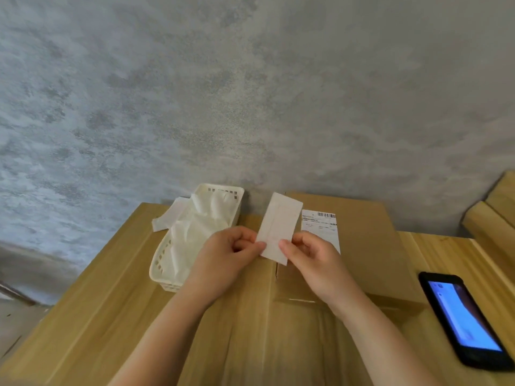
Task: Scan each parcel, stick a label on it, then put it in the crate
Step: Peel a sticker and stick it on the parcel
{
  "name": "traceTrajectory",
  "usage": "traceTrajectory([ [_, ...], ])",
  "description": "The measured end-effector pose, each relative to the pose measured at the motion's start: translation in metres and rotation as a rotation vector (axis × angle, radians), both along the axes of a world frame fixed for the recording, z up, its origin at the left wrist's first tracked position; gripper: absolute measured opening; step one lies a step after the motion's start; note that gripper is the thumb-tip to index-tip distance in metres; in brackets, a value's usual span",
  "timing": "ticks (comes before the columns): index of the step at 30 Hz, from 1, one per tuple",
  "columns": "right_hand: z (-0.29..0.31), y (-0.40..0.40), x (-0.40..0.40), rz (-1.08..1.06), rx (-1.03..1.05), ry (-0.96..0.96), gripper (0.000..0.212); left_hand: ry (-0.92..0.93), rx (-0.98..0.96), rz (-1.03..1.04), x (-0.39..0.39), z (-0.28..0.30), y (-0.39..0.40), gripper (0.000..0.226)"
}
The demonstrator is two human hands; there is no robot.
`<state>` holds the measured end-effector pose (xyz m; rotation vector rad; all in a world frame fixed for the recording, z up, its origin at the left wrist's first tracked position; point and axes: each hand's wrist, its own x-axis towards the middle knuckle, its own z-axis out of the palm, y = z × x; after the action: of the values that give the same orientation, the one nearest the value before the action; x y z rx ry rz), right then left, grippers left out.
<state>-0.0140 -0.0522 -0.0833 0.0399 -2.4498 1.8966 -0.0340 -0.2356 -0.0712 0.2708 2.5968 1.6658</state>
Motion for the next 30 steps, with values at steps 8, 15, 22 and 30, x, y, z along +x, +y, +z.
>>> traceTrajectory([
  [8,-0.003,0.025,0.027,-0.113,-0.039,-0.027,0.013,-0.185,0.114,-0.214,0.022,-0.015,0.014,0.017],
  [15,-0.006,0.027,0.033,-0.124,-0.039,-0.03,0.014,-0.164,0.159,-0.224,0.022,-0.019,0.018,0.012],
  [22,-0.004,0.027,0.031,-0.114,-0.004,-0.034,0.013,-0.142,0.173,-0.249,0.02,-0.016,0.018,0.011],
  [30,-0.012,0.025,0.03,-0.338,0.323,0.156,0.045,-0.038,0.253,-0.252,0.022,-0.017,0.02,0.013],
])
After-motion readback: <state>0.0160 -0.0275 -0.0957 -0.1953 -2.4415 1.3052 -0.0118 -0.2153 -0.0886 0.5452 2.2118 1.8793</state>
